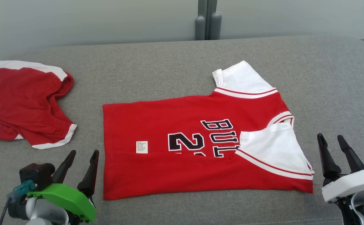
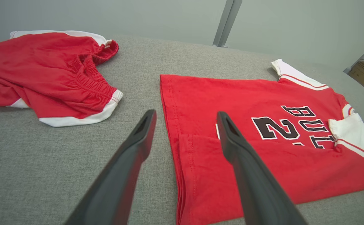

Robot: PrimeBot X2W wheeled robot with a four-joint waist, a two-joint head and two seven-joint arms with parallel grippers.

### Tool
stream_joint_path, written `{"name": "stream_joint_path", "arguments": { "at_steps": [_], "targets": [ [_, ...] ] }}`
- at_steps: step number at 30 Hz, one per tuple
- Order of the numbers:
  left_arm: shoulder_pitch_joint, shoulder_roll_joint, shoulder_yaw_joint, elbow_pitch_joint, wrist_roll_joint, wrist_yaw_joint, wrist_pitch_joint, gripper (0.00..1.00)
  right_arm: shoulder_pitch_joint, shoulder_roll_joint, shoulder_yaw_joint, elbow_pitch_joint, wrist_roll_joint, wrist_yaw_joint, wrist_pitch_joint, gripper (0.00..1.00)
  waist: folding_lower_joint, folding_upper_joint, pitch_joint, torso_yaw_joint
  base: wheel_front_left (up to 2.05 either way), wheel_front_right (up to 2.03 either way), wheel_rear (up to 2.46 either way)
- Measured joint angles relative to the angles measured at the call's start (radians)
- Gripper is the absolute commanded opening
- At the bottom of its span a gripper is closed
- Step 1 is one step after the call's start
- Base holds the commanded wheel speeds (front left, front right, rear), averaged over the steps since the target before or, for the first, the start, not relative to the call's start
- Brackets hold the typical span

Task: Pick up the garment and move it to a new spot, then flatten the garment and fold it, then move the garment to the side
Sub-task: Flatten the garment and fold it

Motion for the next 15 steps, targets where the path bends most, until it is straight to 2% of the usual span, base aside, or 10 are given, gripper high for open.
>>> {"name": "stream_joint_path", "arguments": {
  "at_steps": [15],
  "targets": [
    [-0.015,-0.001,0.036,-0.038,0.038,0.010,-0.053,1.00,-0.039,0.004,-0.018,-0.141,-0.141,-0.079,-0.019,1.00,0.0000,-0.0001,0.015,-0.003,0.00,0.00,0.00]
  ]
}}
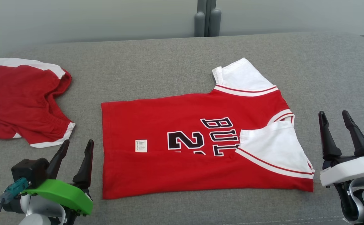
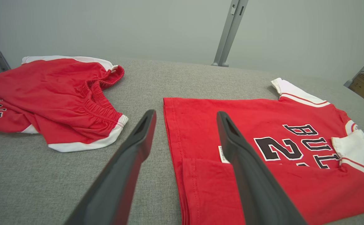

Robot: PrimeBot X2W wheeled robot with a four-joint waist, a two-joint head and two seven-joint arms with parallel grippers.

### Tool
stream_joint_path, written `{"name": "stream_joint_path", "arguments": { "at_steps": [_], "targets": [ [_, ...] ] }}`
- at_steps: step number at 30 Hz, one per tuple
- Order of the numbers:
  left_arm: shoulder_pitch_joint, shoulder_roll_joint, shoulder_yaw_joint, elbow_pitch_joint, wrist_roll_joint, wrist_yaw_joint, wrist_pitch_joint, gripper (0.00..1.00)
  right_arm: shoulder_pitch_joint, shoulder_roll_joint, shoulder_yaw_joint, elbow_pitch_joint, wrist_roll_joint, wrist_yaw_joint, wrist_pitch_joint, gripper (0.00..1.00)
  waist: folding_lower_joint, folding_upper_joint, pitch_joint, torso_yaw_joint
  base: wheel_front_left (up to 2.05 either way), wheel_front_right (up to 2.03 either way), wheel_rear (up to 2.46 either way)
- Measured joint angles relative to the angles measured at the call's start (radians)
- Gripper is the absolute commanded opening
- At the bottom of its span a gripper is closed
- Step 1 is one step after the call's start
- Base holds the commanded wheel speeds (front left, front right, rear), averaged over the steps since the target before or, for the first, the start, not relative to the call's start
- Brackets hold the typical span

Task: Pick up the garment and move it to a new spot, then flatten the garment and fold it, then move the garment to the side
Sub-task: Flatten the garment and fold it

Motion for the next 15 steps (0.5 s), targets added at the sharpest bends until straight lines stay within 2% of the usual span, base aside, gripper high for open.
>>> {"name": "stream_joint_path", "arguments": {
  "at_steps": [4,15],
  "targets": [
    [-0.001,-0.002,0.002,-0.002,0.010,0.004,-0.010,1.00,0.000,0.001,-0.013,-0.019,-0.031,-0.025,0.000,1.00,0.0000,0.0001,0.003,0.002,0.00,0.00,0.00],
    [-0.006,-0.003,0.008,-0.012,0.016,0.006,-0.019,1.00,0.000,0.022,-0.016,-0.074,-0.063,-0.033,0.000,1.00,0.0000,0.0000,0.026,0.003,0.00,0.00,0.00]
  ]
}}
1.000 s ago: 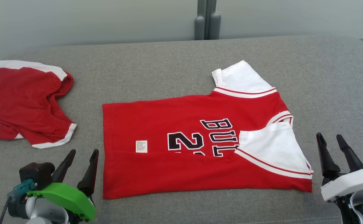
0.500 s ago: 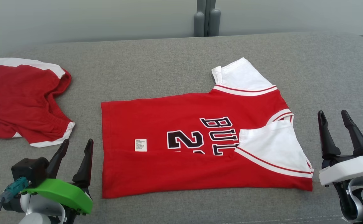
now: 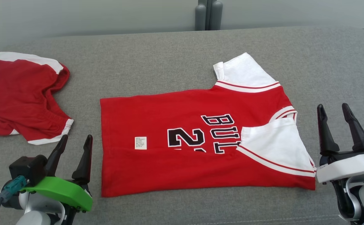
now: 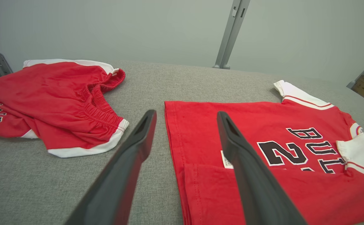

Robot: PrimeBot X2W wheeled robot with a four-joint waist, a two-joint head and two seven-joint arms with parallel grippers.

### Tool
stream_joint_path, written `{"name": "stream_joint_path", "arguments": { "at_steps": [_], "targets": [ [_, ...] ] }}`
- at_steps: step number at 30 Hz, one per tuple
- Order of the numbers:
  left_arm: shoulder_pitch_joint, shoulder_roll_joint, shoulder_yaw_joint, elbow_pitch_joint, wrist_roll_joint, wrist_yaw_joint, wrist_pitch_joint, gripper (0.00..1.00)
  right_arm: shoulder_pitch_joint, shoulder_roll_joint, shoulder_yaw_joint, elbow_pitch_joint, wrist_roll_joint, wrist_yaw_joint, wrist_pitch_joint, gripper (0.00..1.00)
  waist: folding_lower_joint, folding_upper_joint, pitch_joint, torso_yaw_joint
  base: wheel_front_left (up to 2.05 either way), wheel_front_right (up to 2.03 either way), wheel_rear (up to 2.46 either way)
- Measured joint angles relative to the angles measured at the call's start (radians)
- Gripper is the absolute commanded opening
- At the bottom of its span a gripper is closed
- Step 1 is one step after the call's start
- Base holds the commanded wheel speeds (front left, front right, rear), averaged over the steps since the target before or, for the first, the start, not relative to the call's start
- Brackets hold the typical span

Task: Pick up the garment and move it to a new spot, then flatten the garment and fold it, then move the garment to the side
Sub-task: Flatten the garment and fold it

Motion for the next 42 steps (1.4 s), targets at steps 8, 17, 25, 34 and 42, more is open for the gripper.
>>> {"name": "stream_joint_path", "arguments": {
  "at_steps": [8,17,25,34,42],
  "targets": [
    [-0.066,0.003,-0.012,-0.021,0.012,0.000,0.035,1.00,-0.081,-0.018,0.019,0.006,0.000,0.010,0.000,1.00,0.0000,0.0000,0.058,-0.003,0.00,0.00,0.00],
    [-0.163,0.004,-0.039,-0.019,0.019,-0.012,0.075,1.00,-0.211,-0.043,0.016,0.033,-0.001,0.028,0.046,1.00,0.0000,0.0000,0.143,0.006,0.00,0.00,0.00],
    [-0.264,-0.002,-0.051,0.016,0.018,-0.043,0.110,1.00,-0.338,-0.076,0.013,0.099,0.004,0.053,0.129,1.00,0.0000,0.0000,0.222,0.030,0.00,0.00,0.00],
    [-0.384,-0.030,-0.074,0.065,-0.001,-0.086,0.154,1.00,-0.509,-0.140,0.024,0.178,0.011,0.090,0.273,1.00,0.0000,0.0000,0.311,0.071,0.00,0.00,0.00],
    [-0.474,-0.042,-0.075,0.119,-0.009,-0.112,0.175,1.00,-0.653,-0.174,0.045,0.223,0.012,0.126,0.372,1.00,0.0000,0.0000,0.380,0.108,0.00,0.00,0.00]
  ]
}}
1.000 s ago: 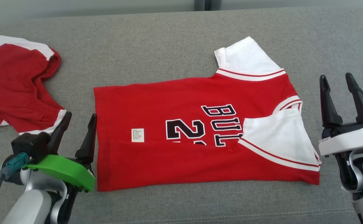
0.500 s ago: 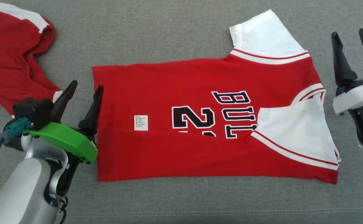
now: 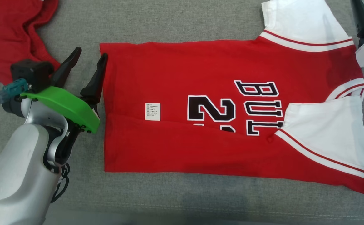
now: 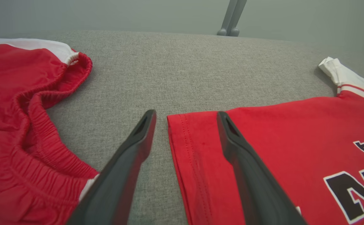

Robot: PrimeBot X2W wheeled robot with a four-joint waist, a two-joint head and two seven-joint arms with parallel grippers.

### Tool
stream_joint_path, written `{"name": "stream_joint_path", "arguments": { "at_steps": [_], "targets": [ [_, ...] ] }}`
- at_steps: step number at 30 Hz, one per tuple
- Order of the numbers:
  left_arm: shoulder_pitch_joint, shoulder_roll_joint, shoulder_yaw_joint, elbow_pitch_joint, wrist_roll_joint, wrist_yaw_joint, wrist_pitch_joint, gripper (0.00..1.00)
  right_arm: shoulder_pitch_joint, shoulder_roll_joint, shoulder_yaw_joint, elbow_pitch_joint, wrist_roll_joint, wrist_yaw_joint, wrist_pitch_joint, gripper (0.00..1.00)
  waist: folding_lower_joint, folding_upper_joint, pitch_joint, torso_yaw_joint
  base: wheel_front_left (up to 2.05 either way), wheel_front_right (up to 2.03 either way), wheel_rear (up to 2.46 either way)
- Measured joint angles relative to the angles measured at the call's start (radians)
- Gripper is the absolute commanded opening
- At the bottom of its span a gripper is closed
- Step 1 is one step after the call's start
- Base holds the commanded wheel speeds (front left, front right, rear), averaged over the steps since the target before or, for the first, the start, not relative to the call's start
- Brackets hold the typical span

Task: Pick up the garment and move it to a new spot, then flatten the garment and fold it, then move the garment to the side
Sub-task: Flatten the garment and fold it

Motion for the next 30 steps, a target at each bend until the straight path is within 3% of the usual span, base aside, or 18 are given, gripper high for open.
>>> {"name": "stream_joint_path", "arguments": {
  "at_steps": [9,19,30],
  "targets": [
    [-0.098,-0.031,-0.022,0.048,0.000,-0.037,0.004,1.00,-0.128,-0.005,0.010,0.083,0.046,0.023,0.120,1.00,0.0001,0.0000,0.077,0.044,0.00,0.00,0.00],
    [-0.165,-0.060,-0.031,0.107,0.003,-0.066,-0.014,1.00,-0.230,0.001,0.016,0.174,0.073,0.025,0.215,1.00,0.0001,0.0000,0.140,0.086,0.00,0.00,0.00],
    [-0.198,-0.081,-0.054,0.174,0.006,-0.084,-0.042,1.00,-0.288,0.024,0.035,0.253,0.080,0.033,0.257,1.00,0.0001,0.0000,0.156,0.100,0.00,0.00,0.00]
  ]
}}
